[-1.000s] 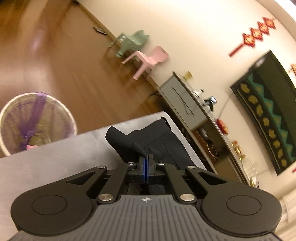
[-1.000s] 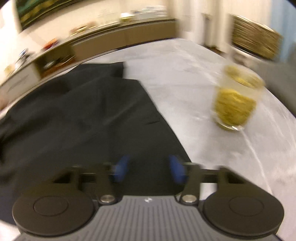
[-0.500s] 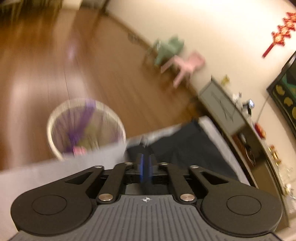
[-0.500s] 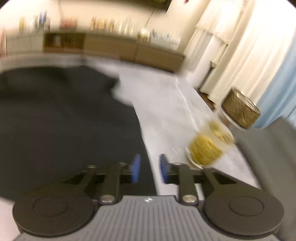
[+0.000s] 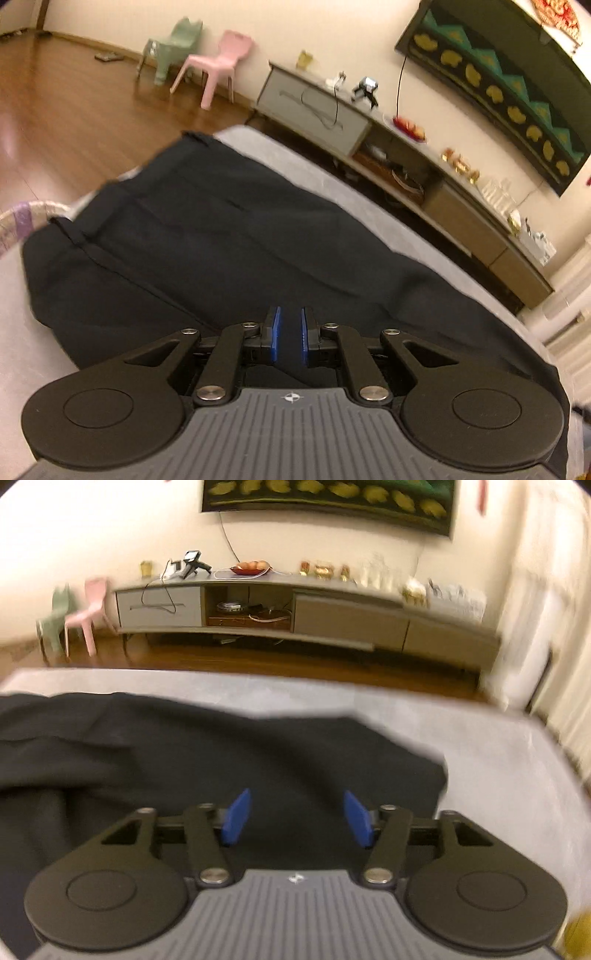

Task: Fold clothes

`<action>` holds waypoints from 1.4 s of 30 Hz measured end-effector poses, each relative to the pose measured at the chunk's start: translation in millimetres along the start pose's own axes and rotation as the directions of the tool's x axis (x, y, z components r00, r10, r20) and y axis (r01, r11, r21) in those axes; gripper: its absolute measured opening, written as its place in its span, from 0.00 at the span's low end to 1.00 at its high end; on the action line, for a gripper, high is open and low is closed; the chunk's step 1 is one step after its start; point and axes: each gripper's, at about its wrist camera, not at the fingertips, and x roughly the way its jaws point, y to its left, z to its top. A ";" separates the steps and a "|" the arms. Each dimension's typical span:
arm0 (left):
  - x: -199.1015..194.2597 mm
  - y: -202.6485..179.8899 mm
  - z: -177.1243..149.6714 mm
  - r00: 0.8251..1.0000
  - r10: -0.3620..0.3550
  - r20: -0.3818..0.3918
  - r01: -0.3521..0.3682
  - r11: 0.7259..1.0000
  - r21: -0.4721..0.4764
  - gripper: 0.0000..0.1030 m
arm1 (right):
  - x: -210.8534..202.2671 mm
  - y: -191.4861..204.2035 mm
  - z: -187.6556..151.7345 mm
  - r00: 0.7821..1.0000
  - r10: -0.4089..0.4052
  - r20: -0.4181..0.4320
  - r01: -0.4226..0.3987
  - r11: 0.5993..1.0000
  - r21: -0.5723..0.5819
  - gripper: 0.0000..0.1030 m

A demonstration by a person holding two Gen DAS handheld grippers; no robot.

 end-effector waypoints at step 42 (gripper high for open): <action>21.9 1.2 2.0 0.997 0.048 -0.059 -0.045 0.998 0.042 0.09 | 87.5 -71.4 -25.3 0.926 0.378 -0.021 -0.192 0.517 0.834 0.28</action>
